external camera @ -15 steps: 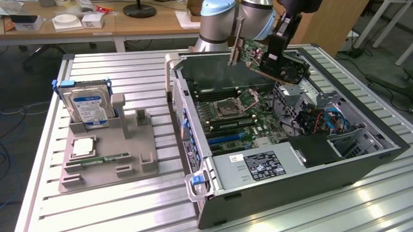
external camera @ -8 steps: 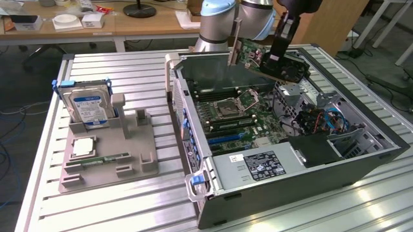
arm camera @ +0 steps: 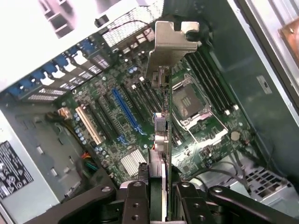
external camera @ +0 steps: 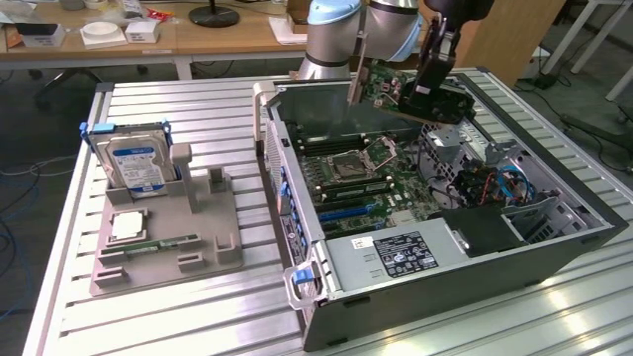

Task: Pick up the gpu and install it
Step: 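Insert the gpu into the slot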

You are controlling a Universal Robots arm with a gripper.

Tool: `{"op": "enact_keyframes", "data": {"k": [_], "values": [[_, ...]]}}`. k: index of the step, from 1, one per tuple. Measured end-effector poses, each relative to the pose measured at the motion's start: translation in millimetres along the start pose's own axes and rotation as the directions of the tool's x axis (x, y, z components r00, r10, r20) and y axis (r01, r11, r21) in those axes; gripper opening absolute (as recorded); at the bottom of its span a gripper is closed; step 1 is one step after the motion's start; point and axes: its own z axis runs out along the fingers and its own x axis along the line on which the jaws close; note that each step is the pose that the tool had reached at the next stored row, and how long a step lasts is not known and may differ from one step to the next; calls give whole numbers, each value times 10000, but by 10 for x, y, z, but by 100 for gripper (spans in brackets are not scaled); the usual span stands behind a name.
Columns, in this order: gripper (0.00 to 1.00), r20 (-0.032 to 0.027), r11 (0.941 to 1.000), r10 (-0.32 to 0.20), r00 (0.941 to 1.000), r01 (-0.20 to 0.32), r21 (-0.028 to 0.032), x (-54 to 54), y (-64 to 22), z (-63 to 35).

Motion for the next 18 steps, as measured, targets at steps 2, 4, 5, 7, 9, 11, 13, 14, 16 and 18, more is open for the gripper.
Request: {"op": "enact_keyframes", "data": {"k": [2, 4, 5, 7, 9, 11, 13, 14, 16, 18], "values": [[27, -9, 9994, -353, 9994, 353, 1, 0, 0, 1], [27, -17, 9975, -708, 9975, 708, 2, 0, 0, 2], [27, -22, 9962, -873, 9962, 873, 3, 0, 0, 2], [27, -29, 9928, -1198, 9928, 1198, 3, 0, 0, 3], [27, -37, 9885, -1511, 9885, 1511, 3, 0, 0, 4], [27, -45, 9829, -1840, 9829, 1840, 3, 0, 0, 5], [27, -52, 9765, -2155, 9765, 2155, 3, 0, 0, 6], [27, -57, 9727, -2320, 9727, 2320, 3, 0, 0, 6], [27, -65, 9637, -2671, 9637, 2671, 2, 0, 0, 8], [27, -75, 9534, -3016, 9534, 3016, 1, 0, 0, 10]]}}
